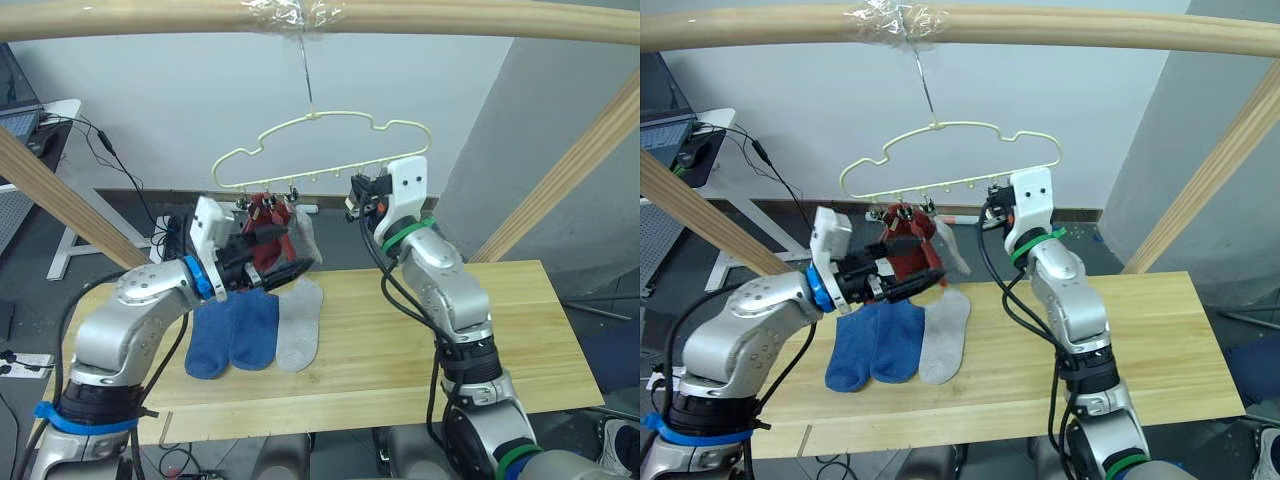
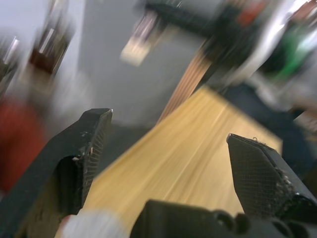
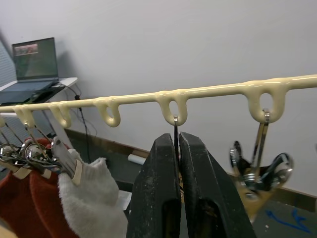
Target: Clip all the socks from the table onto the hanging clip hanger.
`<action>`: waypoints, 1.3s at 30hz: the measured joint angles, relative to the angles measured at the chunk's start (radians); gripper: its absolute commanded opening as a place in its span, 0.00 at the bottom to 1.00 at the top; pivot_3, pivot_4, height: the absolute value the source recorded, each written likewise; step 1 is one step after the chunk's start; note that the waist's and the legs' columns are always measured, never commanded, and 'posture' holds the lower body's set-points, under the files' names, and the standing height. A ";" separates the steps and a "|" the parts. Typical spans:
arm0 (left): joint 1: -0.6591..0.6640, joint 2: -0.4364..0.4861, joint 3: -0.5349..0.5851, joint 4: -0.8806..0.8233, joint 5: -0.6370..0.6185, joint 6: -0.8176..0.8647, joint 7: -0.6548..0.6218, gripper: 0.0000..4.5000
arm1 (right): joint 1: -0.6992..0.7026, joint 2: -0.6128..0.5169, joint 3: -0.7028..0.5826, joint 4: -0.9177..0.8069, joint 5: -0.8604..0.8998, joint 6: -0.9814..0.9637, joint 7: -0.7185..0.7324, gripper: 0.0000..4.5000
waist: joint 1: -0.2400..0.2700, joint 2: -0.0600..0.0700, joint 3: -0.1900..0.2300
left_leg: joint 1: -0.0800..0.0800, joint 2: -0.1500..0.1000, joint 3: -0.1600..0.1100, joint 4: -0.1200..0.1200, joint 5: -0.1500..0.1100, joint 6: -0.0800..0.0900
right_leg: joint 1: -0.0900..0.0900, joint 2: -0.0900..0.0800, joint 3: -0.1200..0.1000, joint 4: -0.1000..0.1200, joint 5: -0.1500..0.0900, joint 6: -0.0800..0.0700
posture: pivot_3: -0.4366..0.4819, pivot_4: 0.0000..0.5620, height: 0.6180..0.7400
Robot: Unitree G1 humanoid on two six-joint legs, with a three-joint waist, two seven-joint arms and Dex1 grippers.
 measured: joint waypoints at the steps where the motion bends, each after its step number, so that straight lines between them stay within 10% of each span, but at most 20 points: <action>1: -0.011 0.000 -0.029 0.047 0.039 -0.028 -0.020 0.97 | -0.001 -0.013 -0.003 -0.006 0.005 0.007 0.008 0.00 | 0.002 0.000 0.000 | 0.000 0.000 0.000 0.000 0.000 0.000 | 0.000 0.000 0.000 0.000 0.000 0.000 | 0.60 0.43 1.00; 19: -0.165 -0.146 -0.308 0.764 0.587 -0.601 -0.049 0.97 | 0.023 -0.042 -0.004 -0.080 0.035 0.089 0.011 0.00 | -0.013 0.000 0.000 | 0.000 -0.001 -0.002 0.001 0.001 0.001 | 0.000 -0.001 0.000 0.001 0.000 0.000 | 0.53 0.43 1.00; 35: -0.168 -0.230 -0.295 0.929 0.612 -0.733 -0.079 0.00 | 0.022 -0.071 -0.007 -0.090 0.034 0.115 -0.004 0.00 | -0.017 0.003 -0.013 | 0.001 -0.003 -0.003 0.001 0.003 0.006 | 0.001 -0.002 -0.001 0.002 0.005 0.001 | 0.52 0.40 1.00; 39: -0.141 -0.275 -0.245 0.861 0.516 -0.675 -0.138 0.00 | 0.016 -0.083 -0.016 -0.090 0.044 0.132 0.001 0.00 | -0.017 0.003 -0.013 | 0.000 -0.004 -0.004 0.002 0.004 0.007 | 0.001 -0.002 -0.002 0.002 0.005 0.002 | 0.52 0.39 1.00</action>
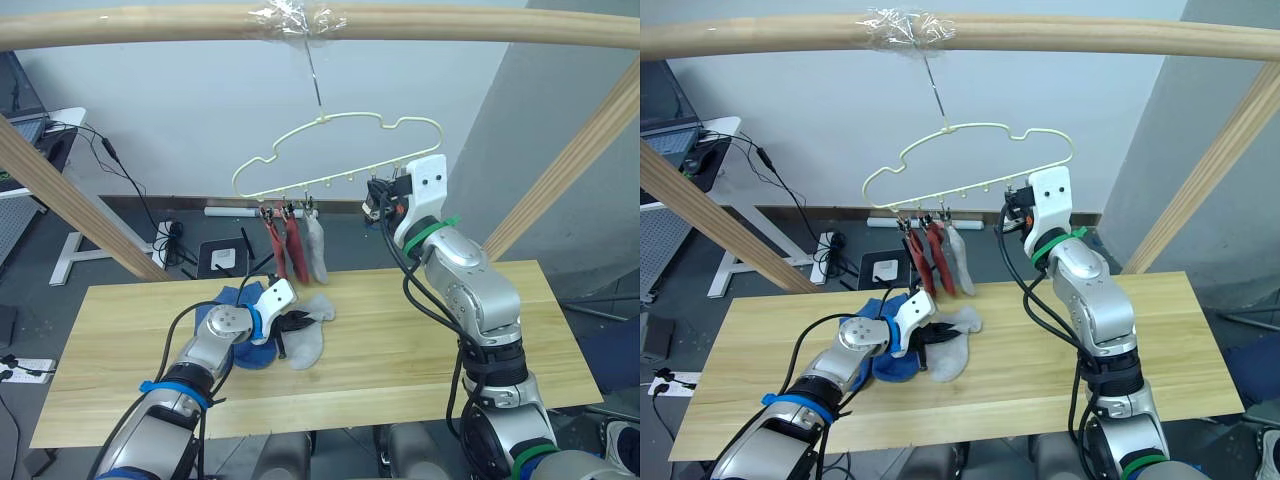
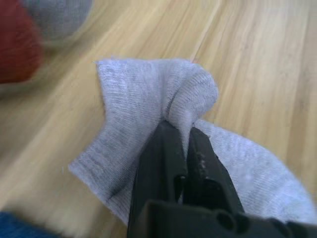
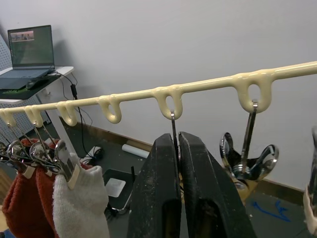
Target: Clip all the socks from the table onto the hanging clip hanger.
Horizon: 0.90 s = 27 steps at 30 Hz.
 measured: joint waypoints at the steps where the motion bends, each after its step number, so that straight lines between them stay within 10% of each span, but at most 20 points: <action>1: 0.006 -0.012 0.017 -0.050 -0.040 0.025 -0.026 0.00 | -0.006 -0.004 -0.011 0.000 0.013 0.016 0.002 0.00 | 0.000 0.000 0.000 | 0.000 0.000 0.000 0.000 0.000 0.000 | 0.000 0.000 0.000 0.000 0.000 0.000 | 0.52 0.39 1.00; 13: 0.038 -0.057 0.140 -0.551 -0.251 0.123 0.000 0.00 | -0.160 0.124 -0.361 -0.065 0.300 0.512 -0.142 0.00 | 0.002 0.001 -0.002 | 0.000 0.000 -0.001 -0.001 0.003 -0.004 | 0.000 -0.001 -0.001 0.000 0.001 -0.001 | 0.52 0.38 1.00; 27: 0.056 -0.077 0.158 -0.555 -0.210 -0.005 0.119 0.00 | -0.324 0.218 -0.687 -0.032 0.453 0.798 -0.333 0.00 | 0.019 0.002 -0.003 | 0.000 -0.002 0.000 -0.001 0.002 0.001 | 0.000 -0.002 -0.001 0.000 0.001 -0.001 | 0.52 0.40 1.00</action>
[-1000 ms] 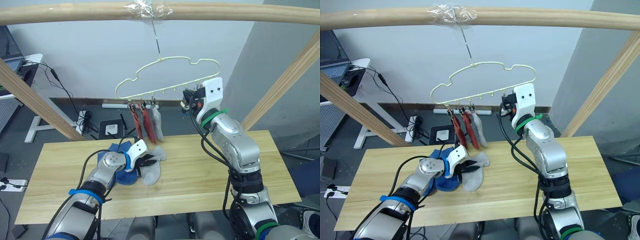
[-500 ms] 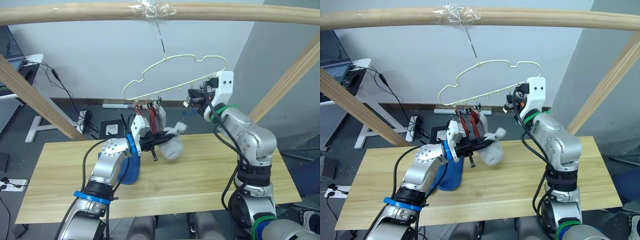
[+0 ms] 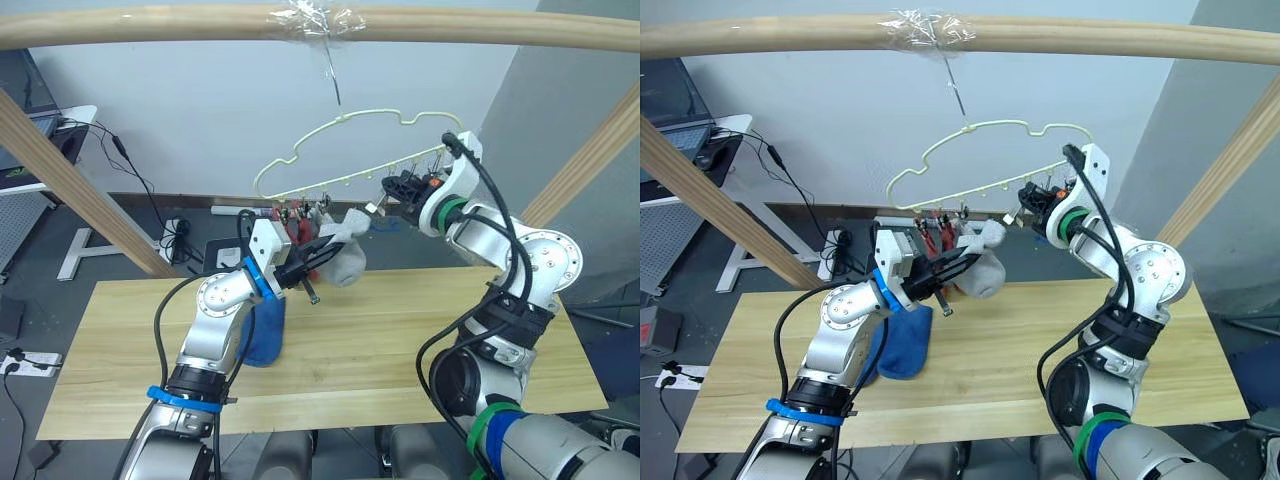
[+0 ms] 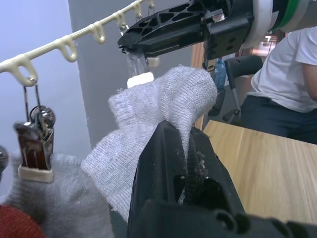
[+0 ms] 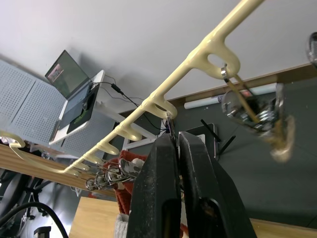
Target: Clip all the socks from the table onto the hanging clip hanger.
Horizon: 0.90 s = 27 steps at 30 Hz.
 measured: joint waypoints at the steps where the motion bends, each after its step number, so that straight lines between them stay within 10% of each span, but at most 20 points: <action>1: -0.002 -0.001 0.000 0.004 0.000 -0.005 0.000 0.00 | -0.007 0.001 -0.014 0.003 0.007 0.011 -0.008 0.00 | 0.000 0.000 0.000 | 0.000 0.000 0.000 0.000 0.000 0.000 | 0.000 0.000 0.000 0.000 0.000 0.000 | 0.52 0.40 1.00; 27: -0.083 -0.053 -0.030 0.112 0.046 -0.104 -0.001 0.00 | -0.072 0.011 -0.135 0.014 0.101 0.099 -0.151 0.00 | 0.000 0.000 0.000 | 0.000 -0.002 0.000 -0.001 0.001 0.002 | 0.000 -0.002 0.000 0.000 0.000 0.000 | 0.52 0.41 1.00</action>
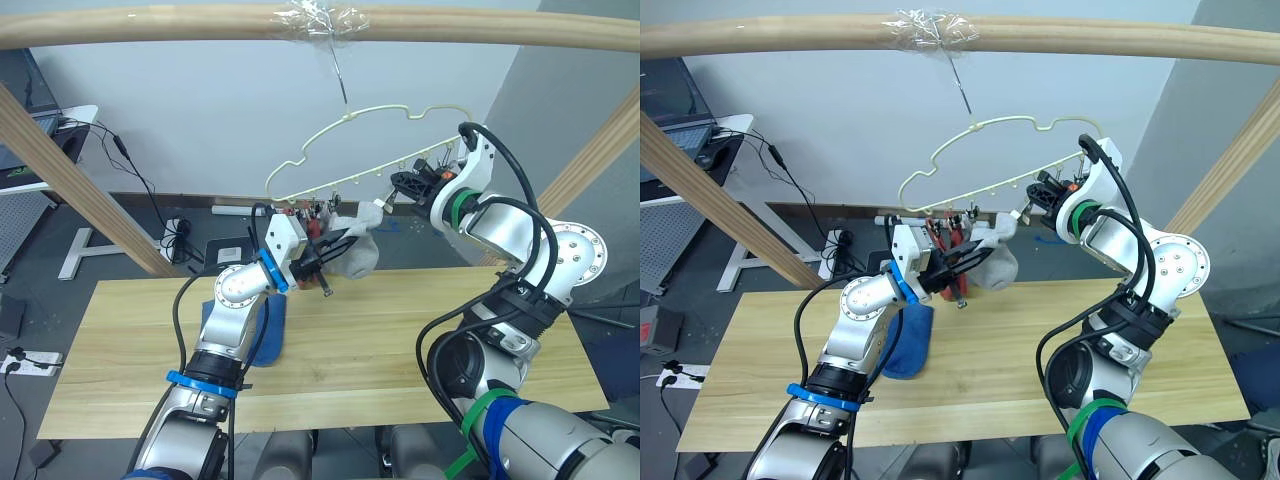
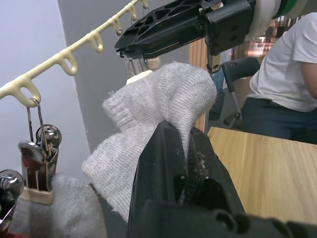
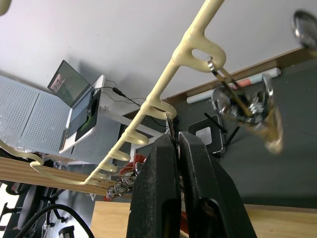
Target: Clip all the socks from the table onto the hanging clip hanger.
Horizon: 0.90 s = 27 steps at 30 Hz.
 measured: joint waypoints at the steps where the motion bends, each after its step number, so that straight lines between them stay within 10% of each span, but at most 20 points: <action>1: 0.000 0.001 0.000 0.000 0.000 0.000 -0.003 0.00 | 0.000 0.000 0.000 0.001 0.006 0.000 -0.002 0.00 | 0.000 0.000 0.000 | 0.000 0.000 0.000 0.000 0.000 0.000 | 0.000 0.000 0.000 0.000 0.000 0.000 | 0.52 0.41 1.00; 27: -0.020 -0.010 -0.027 0.035 0.007 -0.049 -0.012 0.00 | -0.001 0.000 0.010 0.042 0.146 -0.043 -0.146 0.00 | -0.002 0.000 0.000 | 0.000 0.000 0.000 -0.001 0.000 0.000 | 0.000 0.000 0.000 -0.001 0.000 0.000 | 0.51 0.41 1.00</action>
